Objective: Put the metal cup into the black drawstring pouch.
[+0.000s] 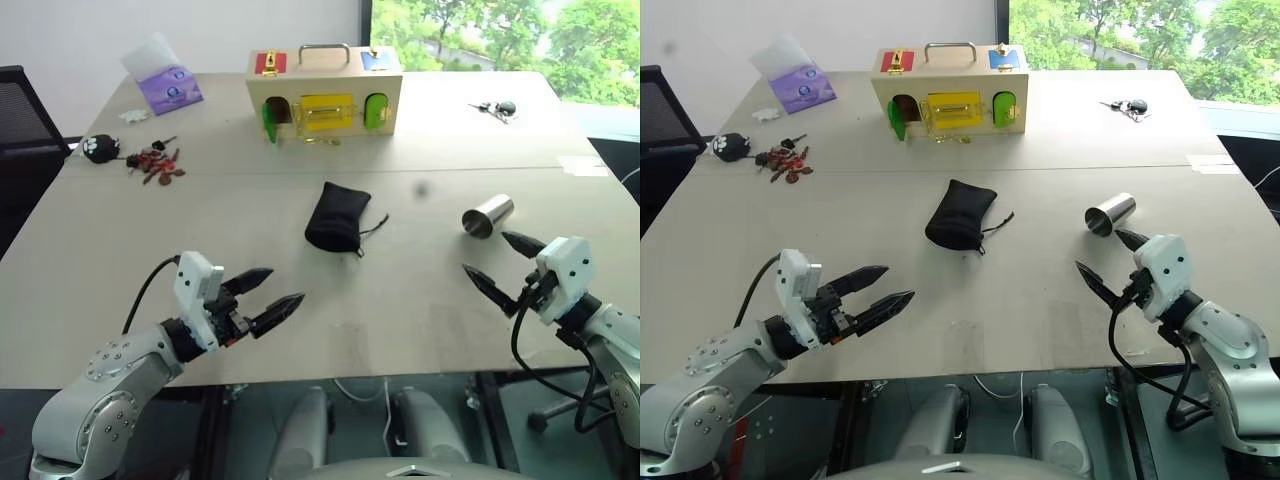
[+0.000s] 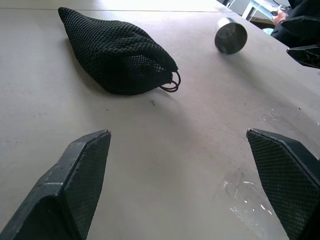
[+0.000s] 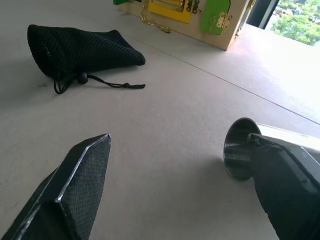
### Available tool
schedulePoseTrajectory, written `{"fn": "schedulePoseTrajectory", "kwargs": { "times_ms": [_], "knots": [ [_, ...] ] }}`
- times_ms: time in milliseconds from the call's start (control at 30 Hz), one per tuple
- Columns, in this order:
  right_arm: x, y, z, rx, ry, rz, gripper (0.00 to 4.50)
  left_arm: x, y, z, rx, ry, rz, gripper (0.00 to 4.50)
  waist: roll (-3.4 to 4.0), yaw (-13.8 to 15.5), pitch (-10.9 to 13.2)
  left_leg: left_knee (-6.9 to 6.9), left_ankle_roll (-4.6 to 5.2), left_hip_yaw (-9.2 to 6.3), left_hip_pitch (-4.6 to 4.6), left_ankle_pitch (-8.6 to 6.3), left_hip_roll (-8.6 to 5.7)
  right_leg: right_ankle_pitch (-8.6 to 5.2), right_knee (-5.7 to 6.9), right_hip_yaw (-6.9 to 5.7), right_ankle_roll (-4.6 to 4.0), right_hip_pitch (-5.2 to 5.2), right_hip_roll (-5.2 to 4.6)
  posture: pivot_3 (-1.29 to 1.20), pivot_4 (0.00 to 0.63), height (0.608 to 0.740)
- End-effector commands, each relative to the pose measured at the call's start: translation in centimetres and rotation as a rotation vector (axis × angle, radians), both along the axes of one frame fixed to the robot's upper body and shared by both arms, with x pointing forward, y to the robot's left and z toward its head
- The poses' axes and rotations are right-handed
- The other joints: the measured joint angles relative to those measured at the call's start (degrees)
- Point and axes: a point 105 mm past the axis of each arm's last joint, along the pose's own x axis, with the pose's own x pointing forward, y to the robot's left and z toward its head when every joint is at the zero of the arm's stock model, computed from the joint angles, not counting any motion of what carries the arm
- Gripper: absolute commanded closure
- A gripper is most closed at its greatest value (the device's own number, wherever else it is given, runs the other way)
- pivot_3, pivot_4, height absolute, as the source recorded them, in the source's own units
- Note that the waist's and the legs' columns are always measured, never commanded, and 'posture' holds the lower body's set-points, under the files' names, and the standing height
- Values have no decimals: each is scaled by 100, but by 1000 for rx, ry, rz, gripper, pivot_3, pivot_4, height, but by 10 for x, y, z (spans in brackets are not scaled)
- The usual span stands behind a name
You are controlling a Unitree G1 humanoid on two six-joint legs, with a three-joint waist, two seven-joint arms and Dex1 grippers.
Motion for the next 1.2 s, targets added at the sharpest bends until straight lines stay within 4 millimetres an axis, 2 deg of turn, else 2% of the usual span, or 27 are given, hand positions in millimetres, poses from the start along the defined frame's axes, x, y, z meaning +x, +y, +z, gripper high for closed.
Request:
{"fn": "schedulePoseTrajectory", "kwargs": {
  "times_ms": [33, 200, 333, 433, 500, 567, 633, 733, 933, 1067, 1200],
  "knots": [
    [0, 11, 16, 40, -77, 45, 78, 5, -2, 19, -43, -72, 31, 0, 0, 0, 0, 0, 0, 0, 0, 0, 0, 0, 0, 0, 0, 0, 0, 0, 150, 740],
    [9, 35, 44, 140, -181, 119, 78, 31, 12, 46, -237, -113, 214, 0, -2, -7, -1, 16, 0, -2, 2, 0, 5, 3, 10, -1, 3, 3, 3, 0, 150, 740],
    [7, 54, 61, 183, -221, 212, 78, 37, 18, 52, -248, -107, 253, 0, -1, -5, -1, 15, 0, -9, 1, 0, -3, 4, 9, -5, 1, 7, 2, 0, 150, 740],
    [-4, 66, 60, 152, -190, 324, 78, 36, 19, 48, -16, -173, 251, 0, -1, -3, -1, 11, 0, -13, -2, 0, -8, 3, 6, -5, 0, 6, 2, 0, 150, 740],
    [-12, 68, 52, 101, -162, 375, 78, 39, 25, 44, 163, -226, 277, 0, -1, 13, -1, 3, 0, -13, -1, 0, -13, 3, 1, -5, -1, 6, 0, 0, 150, 740],
    [-20, 65, 41, 66, -126, 400, 78, 42, 25, 40, 417, -320, 256, 0, -2, 22, -2, 3, 0, -16, -2, 0, -14, 2, -3, -9, -1, 7, -1, 0, 150, 740],
    [-27, 62, 31, 40, -100, 409, 78, 44, 20, 40, 658, -440, 192, 0, -2, 32, -2, 0, 1, -16, -2, -1, -19, 1, -8, -8, -2, 8, -2, 0, 150, 740],
    [-33, 58, 27, 37, -93, 396, 78, 48, 5, 36, 831, -544, 72, 0, -4, 12, -3, 0, 2, -6, 2, -1, -12, 1, -6, -2, -2, 8, -3, 0, 150, 740],
    [-33, 56, 23, 31, -112, 348, 78, 66, -15, 33, 915, -686, -19, 0, -1, 6, -2, 3, 2, 1, 4, -1, -12, 2, -4, -2, 1, 8, 0, 0, 150, 740],
    [-35, 59, 23, 27, -117, 326, 78, 87, -20, 30, 947, -724, -11, 0, -2, 8, -2, 2, 2, -4, 0, -1, -14, 3, -4, -6, 1, 7, 1, 0, 150, 740],
    [-35, 57, 24, 17, -122, 280, 78, 100, -38, 23, 984, -819, -59, 0, -1, 11, -3, 3, 2, -8, -2, -1, -17, 3, -3, -9, 2, 7, 2, 0, 150, 740]
  ]
}}
